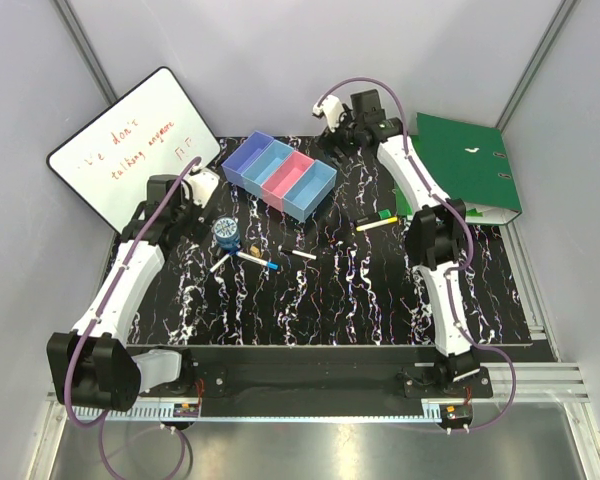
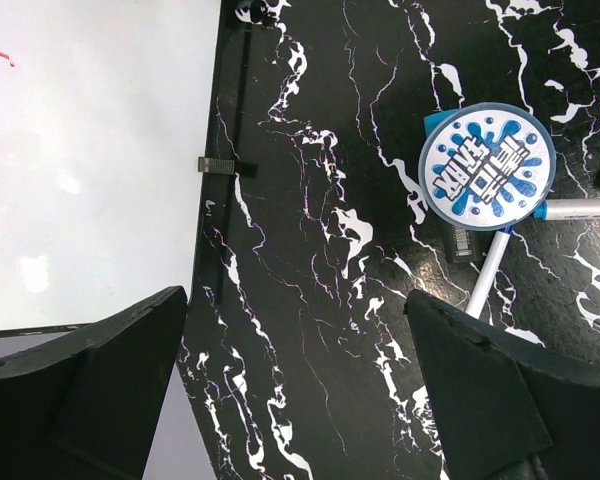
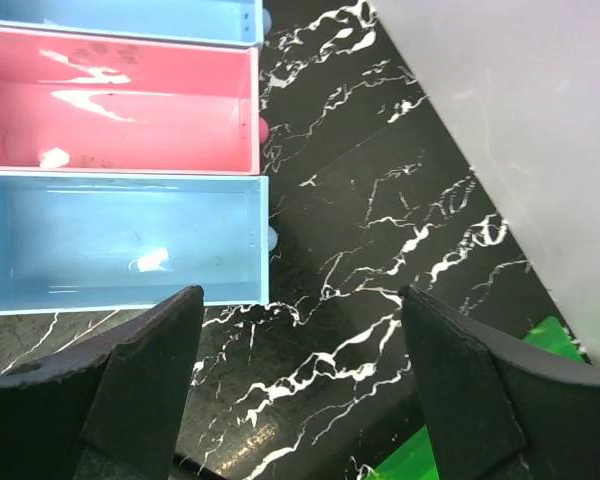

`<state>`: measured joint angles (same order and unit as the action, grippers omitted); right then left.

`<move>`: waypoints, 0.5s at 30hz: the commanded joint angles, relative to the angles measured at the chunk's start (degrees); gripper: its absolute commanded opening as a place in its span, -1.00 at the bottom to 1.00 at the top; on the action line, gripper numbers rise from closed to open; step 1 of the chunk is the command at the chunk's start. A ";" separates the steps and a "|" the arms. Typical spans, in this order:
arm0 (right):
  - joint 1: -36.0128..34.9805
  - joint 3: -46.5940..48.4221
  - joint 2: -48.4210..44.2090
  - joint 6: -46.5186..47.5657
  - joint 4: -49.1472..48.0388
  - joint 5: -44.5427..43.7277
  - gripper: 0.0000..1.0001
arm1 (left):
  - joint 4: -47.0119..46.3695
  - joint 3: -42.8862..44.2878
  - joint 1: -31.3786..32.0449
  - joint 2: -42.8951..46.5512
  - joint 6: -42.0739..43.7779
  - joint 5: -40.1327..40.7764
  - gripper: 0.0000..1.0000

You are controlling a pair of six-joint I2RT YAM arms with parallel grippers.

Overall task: Sort the stationery into containers
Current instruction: Move the storage box to the center of the board.

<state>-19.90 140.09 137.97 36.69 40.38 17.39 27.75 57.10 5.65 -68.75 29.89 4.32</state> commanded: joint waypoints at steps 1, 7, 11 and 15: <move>0.65 4.39 3.88 0.75 3.92 3.53 0.76 | -0.24 0.91 0.24 0.02 -0.89 -0.45 0.98; 0.65 7.47 7.66 2.07 4.36 3.36 0.70 | 0.11 0.38 0.24 0.37 -0.88 -0.19 0.98; 0.83 10.45 10.47 2.16 4.27 2.83 0.66 | 0.55 0.38 0.24 0.37 -1.24 -0.01 0.98; 1.00 13.01 13.45 1.90 4.18 2.91 0.61 | 1.17 0.29 0.24 0.29 -1.32 0.43 0.98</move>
<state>-19.38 148.20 149.84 38.09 44.91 19.51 28.45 57.10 5.65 -68.75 29.47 4.36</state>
